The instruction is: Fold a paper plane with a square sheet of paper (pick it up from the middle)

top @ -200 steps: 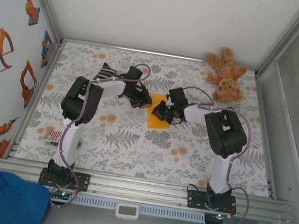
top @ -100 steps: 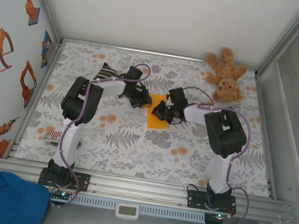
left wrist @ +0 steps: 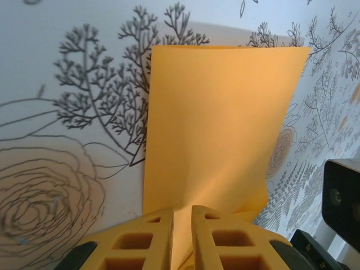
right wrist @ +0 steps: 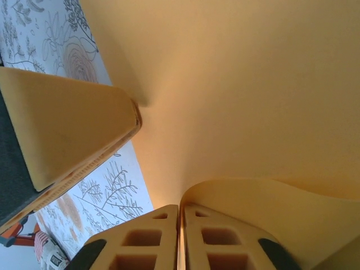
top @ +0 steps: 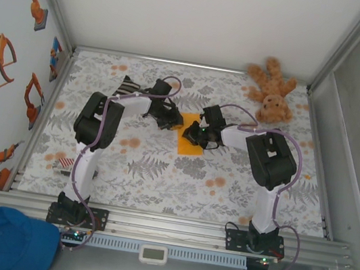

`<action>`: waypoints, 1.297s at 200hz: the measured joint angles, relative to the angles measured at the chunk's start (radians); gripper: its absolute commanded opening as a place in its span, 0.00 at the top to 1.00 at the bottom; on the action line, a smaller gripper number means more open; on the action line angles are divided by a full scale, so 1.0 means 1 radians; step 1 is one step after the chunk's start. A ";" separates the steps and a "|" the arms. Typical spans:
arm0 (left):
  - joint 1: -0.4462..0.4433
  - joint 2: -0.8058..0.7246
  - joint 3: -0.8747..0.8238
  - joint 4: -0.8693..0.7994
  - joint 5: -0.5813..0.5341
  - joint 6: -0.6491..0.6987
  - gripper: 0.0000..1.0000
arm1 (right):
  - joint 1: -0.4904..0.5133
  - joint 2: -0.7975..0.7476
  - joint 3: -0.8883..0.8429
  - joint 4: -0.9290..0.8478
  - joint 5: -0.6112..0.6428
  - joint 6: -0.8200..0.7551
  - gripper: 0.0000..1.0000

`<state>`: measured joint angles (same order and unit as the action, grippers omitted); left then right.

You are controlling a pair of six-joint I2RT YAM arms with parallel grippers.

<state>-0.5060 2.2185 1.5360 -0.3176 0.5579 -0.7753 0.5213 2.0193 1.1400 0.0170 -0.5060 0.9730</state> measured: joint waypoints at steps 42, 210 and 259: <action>0.092 -0.123 -0.057 -0.009 -0.082 -0.021 0.80 | 0.003 0.000 0.008 0.014 -0.007 0.009 0.69; 0.031 -0.266 -0.232 0.085 -0.041 -0.094 0.85 | 0.003 0.001 0.005 0.014 0.001 -0.017 0.87; -0.021 -0.208 -0.226 0.115 -0.018 -0.113 0.94 | -0.001 0.004 0.001 0.002 0.003 -0.027 1.00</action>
<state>-0.5274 2.0106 1.3098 -0.2028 0.5396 -0.8879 0.5201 2.0232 1.1412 0.0185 -0.5026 0.9463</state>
